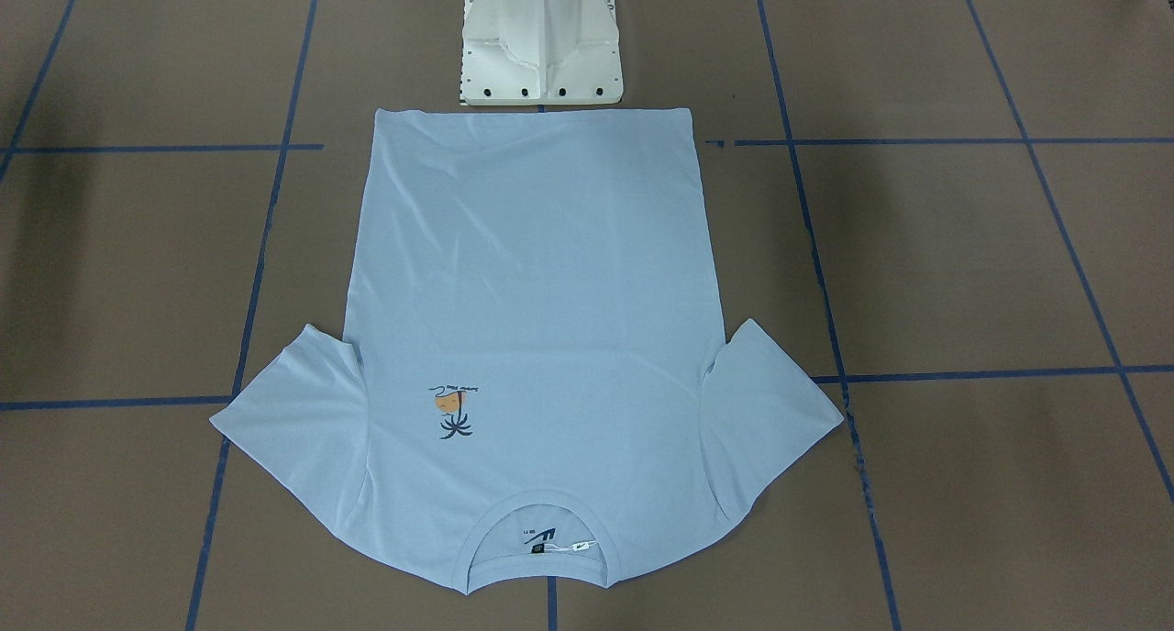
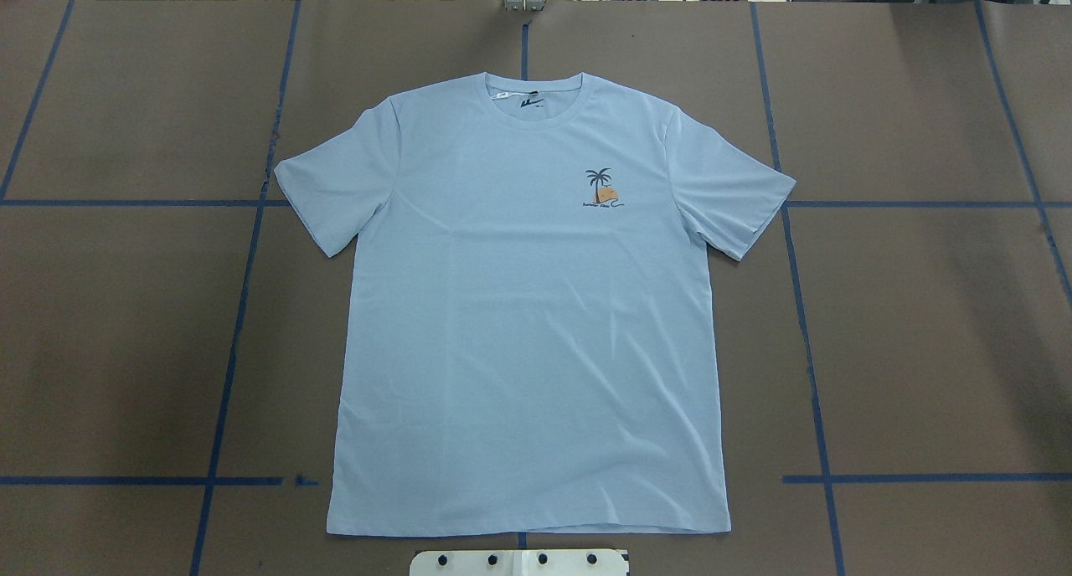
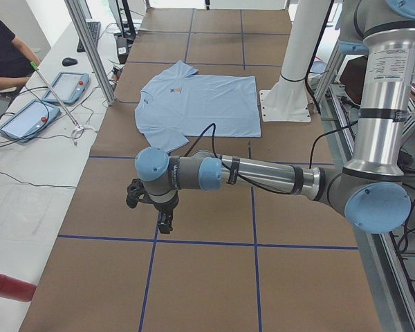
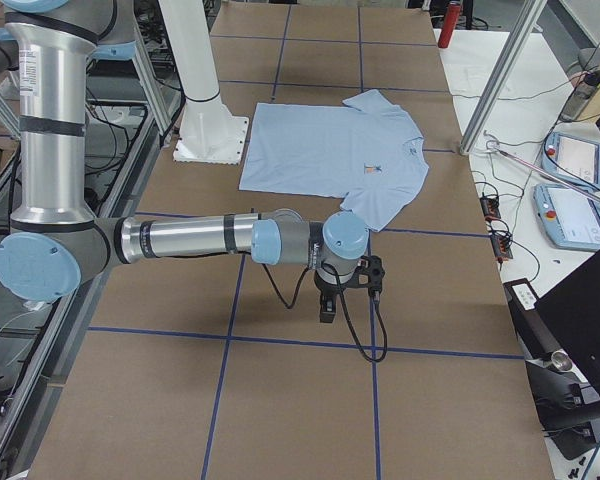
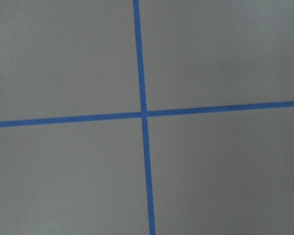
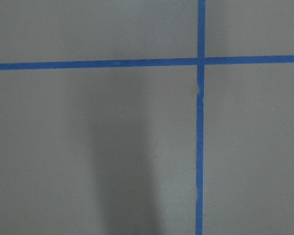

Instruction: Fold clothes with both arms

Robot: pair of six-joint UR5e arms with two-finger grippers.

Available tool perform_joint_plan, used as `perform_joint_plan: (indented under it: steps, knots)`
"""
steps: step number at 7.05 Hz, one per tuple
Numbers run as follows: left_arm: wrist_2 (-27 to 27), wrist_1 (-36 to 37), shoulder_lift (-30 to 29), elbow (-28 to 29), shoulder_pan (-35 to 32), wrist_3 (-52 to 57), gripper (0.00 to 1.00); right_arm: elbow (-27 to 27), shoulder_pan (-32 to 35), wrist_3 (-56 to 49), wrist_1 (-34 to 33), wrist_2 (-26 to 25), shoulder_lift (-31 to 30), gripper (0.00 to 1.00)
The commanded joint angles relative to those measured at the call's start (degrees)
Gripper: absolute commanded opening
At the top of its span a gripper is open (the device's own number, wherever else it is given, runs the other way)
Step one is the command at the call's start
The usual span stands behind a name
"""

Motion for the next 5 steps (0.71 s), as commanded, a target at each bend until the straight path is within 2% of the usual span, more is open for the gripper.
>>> perform_joint_plan:
  steps: [1,3,4,5]
  knots:
    - [-0.02,-0.10,0.20,0.05,1.05,0.05,1.00,-0.40,-0.84,-0.13,0.09,0.03,0.10,1.00]
    - [0.15,0.08,0.28,-0.65,1.13,-0.04,1.00,-0.05,-1.72,-0.13,0.17,0.11,0.19,1.00]
    - [0.33,-0.10,0.37,-1.44,1.13,0.05,1.00,0.91,-5.99,1.26,5.05,-0.06,0.62,1.00]
    - [-0.10,-0.19,0.20,-1.80,1.13,0.05,1.00,0.22,-10.38,10.76,13.62,-0.76,1.06,1.00]
